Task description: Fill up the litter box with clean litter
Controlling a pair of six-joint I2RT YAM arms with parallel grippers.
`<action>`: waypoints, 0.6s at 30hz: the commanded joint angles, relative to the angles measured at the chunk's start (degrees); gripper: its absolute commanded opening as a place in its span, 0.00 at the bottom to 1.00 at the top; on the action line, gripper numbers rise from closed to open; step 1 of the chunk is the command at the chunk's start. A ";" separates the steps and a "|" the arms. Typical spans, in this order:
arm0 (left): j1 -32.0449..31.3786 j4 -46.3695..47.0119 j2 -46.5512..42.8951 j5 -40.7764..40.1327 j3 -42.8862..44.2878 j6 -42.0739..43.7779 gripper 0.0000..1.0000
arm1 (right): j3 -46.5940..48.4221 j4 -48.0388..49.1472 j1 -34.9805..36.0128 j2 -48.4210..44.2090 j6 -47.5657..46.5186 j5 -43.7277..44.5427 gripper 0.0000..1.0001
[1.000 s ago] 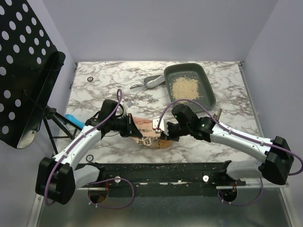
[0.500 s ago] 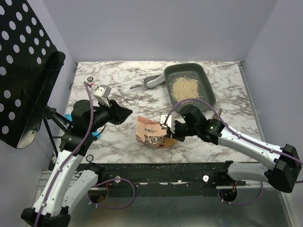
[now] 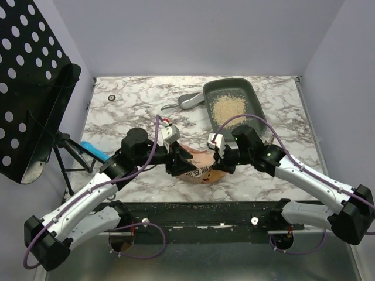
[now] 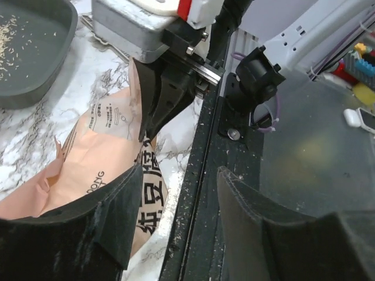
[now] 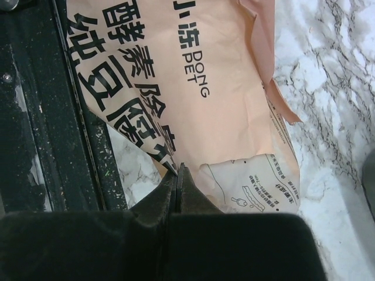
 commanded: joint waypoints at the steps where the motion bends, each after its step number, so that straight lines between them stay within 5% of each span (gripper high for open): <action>1: -4.33 1.72 3.14 -3.29 1.84 10.74 0.64 | -1.68 0.34 -0.68 -2.41 4.86 -0.40 0.00; 9: -13.47 6.99 8.15 -19.46 -0.71 20.06 0.69 | -4.14 3.86 -1.21 -4.52 7.68 -0.57 0.00; 18: -16.20 7.70 17.55 -23.24 -0.45 25.07 0.70 | -5.03 4.57 -1.21 -5.66 8.47 0.74 0.00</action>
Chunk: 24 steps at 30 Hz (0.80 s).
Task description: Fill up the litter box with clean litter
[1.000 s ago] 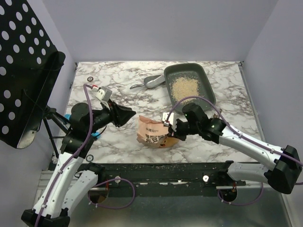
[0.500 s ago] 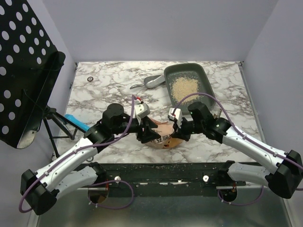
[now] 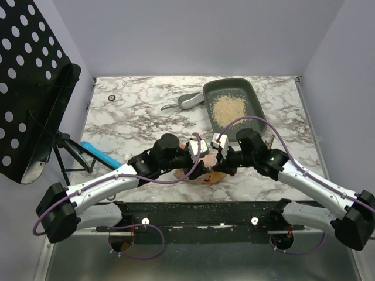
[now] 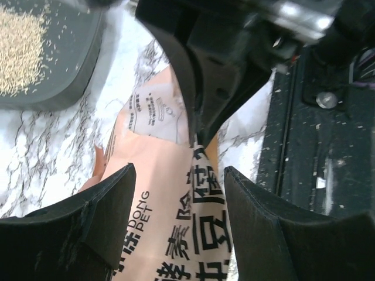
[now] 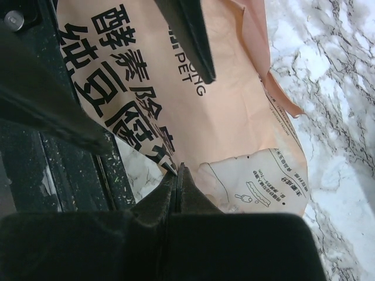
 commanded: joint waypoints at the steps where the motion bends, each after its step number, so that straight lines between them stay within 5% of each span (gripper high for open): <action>1: -0.99 1.80 3.00 -6.40 -0.64 5.10 0.71 | -0.72 1.14 -0.32 -2.17 2.18 0.40 0.00; 24: -3.10 -13.67 -0.42 -15.47 -4.69 11.43 0.45 | -0.81 1.32 -3.92 -7.18 5.95 9.71 0.00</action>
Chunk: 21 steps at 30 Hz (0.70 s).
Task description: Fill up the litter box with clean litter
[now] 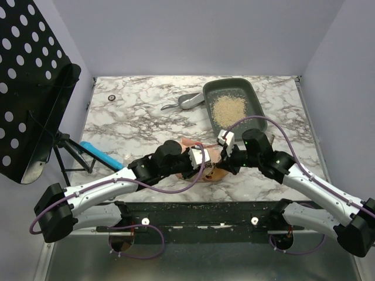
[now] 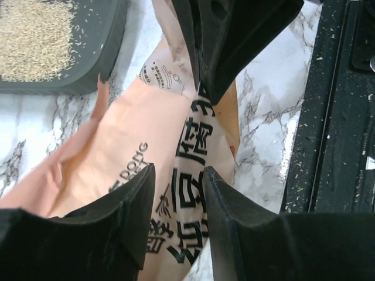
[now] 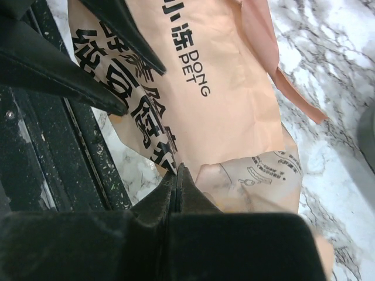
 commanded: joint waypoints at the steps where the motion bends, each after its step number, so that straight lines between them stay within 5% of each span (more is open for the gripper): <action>1: 0.35 -10.85 -0.60 -4.47 -2.74 3.28 0.45 | 0.50 0.27 -3.00 -3.86 2.37 6.54 0.00; 7: 0.44 -11.03 2.38 -6.93 -2.75 4.60 0.40 | 0.06 -0.09 -3.44 -5.61 2.72 6.72 0.00; 11: 1.05 -11.56 4.41 -10.35 -2.04 5.12 0.02 | -0.11 -0.61 -3.71 -7.20 2.99 8.12 0.01; 21: 7.20 -17.96 -3.40 -22.48 1.47 6.18 0.00 | -0.38 -1.05 -3.97 -7.29 2.81 7.87 0.00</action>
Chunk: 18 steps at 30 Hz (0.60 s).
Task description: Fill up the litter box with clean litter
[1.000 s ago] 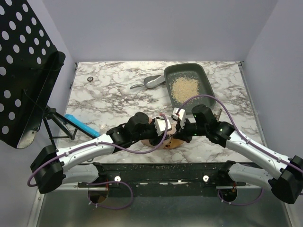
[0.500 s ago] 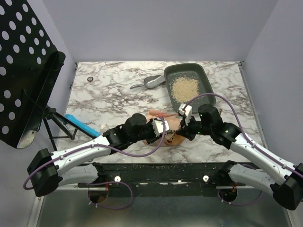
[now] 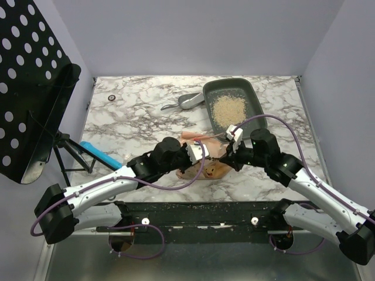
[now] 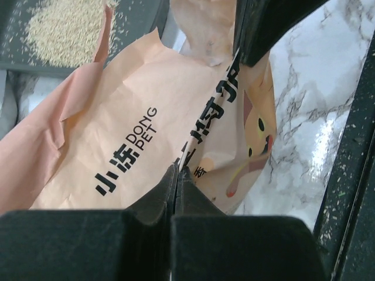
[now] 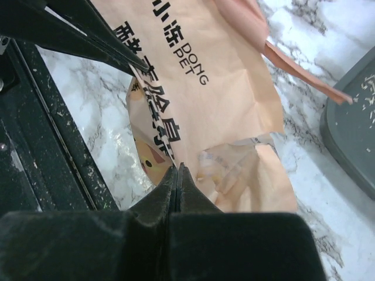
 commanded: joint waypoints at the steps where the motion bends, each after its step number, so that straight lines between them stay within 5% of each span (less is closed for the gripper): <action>1: 5.85 -18.80 -5.39 -17.09 1.23 2.34 0.00 | 0.48 -2.21 -1.39 -1.52 -0.07 3.89 0.00; 6: 6.03 -21.28 -9.44 -13.85 1.94 -0.47 0.00 | 1.96 -1.95 -1.39 1.91 -0.86 1.17 0.00; 7: 6.12 -20.75 -9.89 -12.97 1.51 -0.91 0.00 | 2.67 -1.95 -1.39 2.43 -1.82 0.55 0.05; 9: 6.12 -19.87 -10.42 -12.00 0.89 -1.79 0.00 | 4.25 -1.86 -1.30 3.05 -2.09 0.81 0.31; 11: 6.12 -19.87 -10.42 -11.29 0.89 -2.15 0.00 | 5.65 -1.86 -1.30 2.88 -3.14 -1.20 0.43; 18: 6.12 -18.46 -10.77 -7.78 1.33 -2.68 0.00 | 12.07 -5.11 0.89 5.07 -13.33 -11.12 0.54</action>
